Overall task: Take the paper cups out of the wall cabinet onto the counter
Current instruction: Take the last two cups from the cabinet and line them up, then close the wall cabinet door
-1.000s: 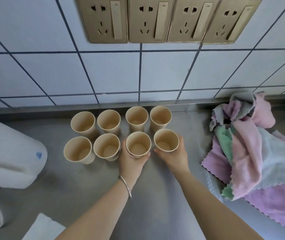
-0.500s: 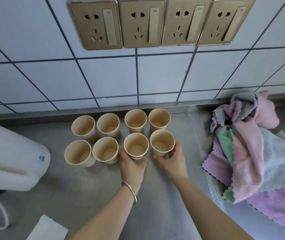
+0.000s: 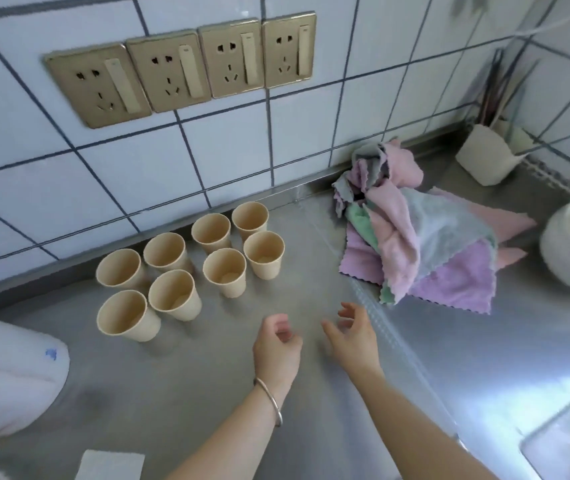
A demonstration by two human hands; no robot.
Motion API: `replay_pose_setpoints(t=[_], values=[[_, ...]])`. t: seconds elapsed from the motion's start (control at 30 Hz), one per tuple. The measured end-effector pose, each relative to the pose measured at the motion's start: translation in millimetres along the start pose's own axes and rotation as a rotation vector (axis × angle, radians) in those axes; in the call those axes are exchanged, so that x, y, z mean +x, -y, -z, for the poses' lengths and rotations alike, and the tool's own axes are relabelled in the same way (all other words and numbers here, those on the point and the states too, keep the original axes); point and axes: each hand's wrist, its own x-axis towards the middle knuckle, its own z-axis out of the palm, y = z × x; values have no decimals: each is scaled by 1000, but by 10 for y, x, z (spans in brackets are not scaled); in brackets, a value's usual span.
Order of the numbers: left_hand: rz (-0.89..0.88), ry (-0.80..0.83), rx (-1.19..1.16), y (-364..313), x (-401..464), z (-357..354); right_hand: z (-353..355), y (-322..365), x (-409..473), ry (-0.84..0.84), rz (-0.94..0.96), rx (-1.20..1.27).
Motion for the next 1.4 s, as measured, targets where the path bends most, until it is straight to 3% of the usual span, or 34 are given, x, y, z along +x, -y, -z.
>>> replay_pose_setpoints(t=[0.3,0.6,0.93,1.17,1.4], values=[[-267,704,75,-324,-1536,-757,1434,-635,-1486,-518,-165,201],[-495,1287,181,-405,-4101,-1529,3065,-1465,-3701,-1069,-281,350],[-691,1805,100,-345,-7209,-1822,4555,-1990,-6284,-1505,-324,209],[-727,2086,6,-311,-8729,-1840,5237,-2063,-7438,-1735,-371,146],[-744,2292,-17,-345,-9920,-2264,6134,-2097,-8110,-1987,-459,-86]])
